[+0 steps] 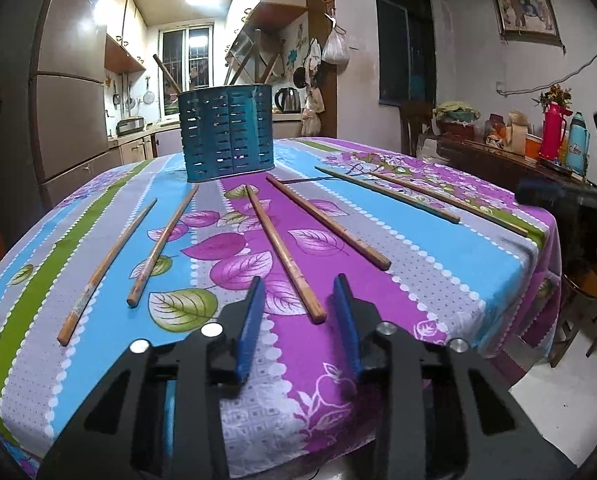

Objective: Organize utensils
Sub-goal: 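Move both grippers back to the table toward separate loose chopsticks, then close the right gripper on a chopstick while the left gripper grasps another, then raise both chopsticks upright and carry them above the blue holder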

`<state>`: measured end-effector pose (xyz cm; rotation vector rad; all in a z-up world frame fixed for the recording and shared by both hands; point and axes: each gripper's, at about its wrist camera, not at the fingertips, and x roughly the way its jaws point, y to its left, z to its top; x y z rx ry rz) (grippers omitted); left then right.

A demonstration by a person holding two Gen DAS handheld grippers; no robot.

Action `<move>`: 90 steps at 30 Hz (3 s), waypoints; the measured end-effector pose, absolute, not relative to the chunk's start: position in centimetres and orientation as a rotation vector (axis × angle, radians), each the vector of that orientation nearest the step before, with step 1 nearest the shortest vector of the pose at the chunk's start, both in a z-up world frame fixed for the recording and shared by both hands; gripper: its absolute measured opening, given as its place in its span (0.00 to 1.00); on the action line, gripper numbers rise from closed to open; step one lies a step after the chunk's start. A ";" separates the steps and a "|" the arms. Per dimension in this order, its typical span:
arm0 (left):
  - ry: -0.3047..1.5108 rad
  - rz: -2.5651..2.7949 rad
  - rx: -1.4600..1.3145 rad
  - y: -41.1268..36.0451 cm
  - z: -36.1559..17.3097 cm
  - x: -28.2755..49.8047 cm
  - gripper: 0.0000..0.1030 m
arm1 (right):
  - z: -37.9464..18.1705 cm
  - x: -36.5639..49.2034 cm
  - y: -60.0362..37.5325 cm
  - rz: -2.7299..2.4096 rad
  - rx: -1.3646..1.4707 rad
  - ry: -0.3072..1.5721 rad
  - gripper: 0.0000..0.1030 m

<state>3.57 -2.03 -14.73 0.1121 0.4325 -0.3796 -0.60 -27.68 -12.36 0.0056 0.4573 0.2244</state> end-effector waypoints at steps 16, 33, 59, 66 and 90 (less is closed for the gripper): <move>0.365 -0.342 0.102 -2.4 -15.3 2.9 0.24 | -16.2 -1.6 -27.0 0.174 -0.020 0.376 0.22; 0.324 -0.345 0.087 -2.2 -13.3 2.3 0.09 | -13.5 -2.5 -28.8 0.140 0.073 0.300 0.08; 0.409 -0.334 0.125 -2.1 -14.7 1.8 0.23 | -4.1 -2.9 -29.0 0.198 -0.035 0.179 0.08; 0.365 -0.326 0.161 -2.6 -15.2 1.7 0.09 | -5.0 -3.0 -28.7 0.195 -0.020 0.195 0.08; 0.068 -0.283 0.199 -3.3 -4.2 1.4 0.05 | -0.7 -2.2 -27.9 0.226 -0.105 0.107 0.08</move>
